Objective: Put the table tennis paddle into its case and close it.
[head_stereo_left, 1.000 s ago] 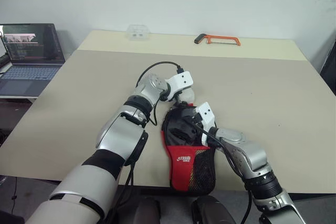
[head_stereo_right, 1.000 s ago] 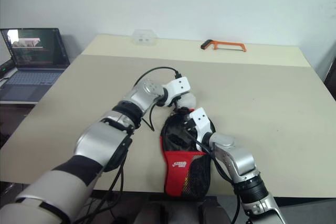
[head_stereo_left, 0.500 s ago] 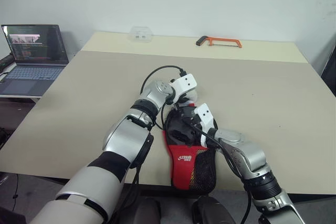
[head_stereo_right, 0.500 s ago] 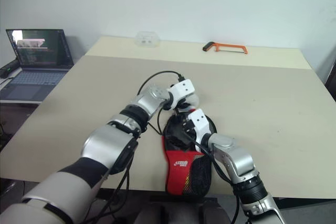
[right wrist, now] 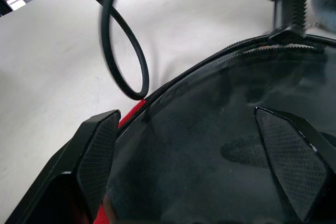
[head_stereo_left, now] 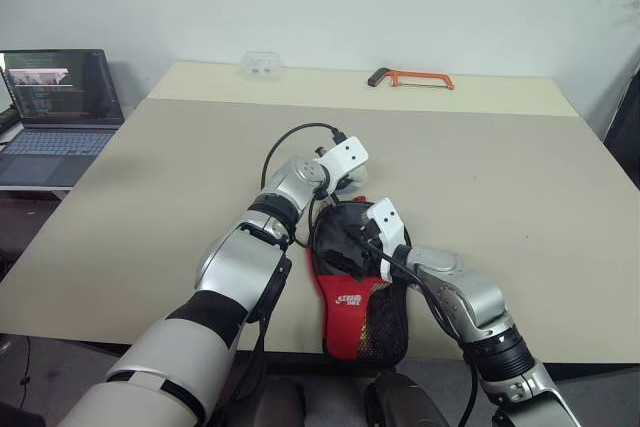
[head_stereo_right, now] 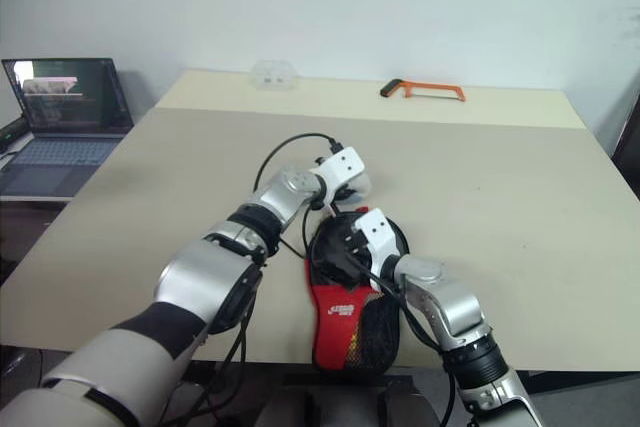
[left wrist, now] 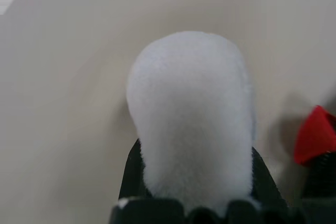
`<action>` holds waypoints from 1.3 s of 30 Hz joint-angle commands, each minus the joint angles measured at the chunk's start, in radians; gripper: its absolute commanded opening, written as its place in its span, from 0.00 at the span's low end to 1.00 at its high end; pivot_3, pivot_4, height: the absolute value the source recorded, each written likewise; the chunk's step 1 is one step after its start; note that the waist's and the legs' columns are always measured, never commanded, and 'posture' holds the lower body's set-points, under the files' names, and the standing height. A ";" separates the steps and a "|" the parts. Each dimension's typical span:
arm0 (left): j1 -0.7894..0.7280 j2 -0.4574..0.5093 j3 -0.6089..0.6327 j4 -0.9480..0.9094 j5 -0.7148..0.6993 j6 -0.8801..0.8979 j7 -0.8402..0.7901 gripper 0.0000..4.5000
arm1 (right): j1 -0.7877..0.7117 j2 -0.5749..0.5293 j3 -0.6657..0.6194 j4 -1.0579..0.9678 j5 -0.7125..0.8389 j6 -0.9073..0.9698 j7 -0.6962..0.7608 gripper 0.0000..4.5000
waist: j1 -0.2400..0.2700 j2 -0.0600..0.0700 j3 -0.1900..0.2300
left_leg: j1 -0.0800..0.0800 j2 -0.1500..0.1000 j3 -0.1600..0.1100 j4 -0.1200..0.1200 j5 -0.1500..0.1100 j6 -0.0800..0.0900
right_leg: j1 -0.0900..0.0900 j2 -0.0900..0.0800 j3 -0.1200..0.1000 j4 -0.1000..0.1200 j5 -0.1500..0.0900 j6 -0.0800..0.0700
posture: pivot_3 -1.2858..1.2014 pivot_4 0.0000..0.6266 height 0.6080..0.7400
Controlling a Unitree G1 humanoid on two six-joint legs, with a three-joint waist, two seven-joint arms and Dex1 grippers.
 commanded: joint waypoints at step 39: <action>-0.078 -0.368 -0.219 0.014 0.258 -0.353 -0.025 0.11 | 0.065 0.035 -0.001 -0.079 0.022 0.125 -0.050 1.00 | 0.019 0.001 0.000 | -0.015 -0.001 0.000 -0.010 0.000 0.000 | -0.010 -0.001 -0.002 -0.017 0.000 0.000 | 0.52 0.24 1.00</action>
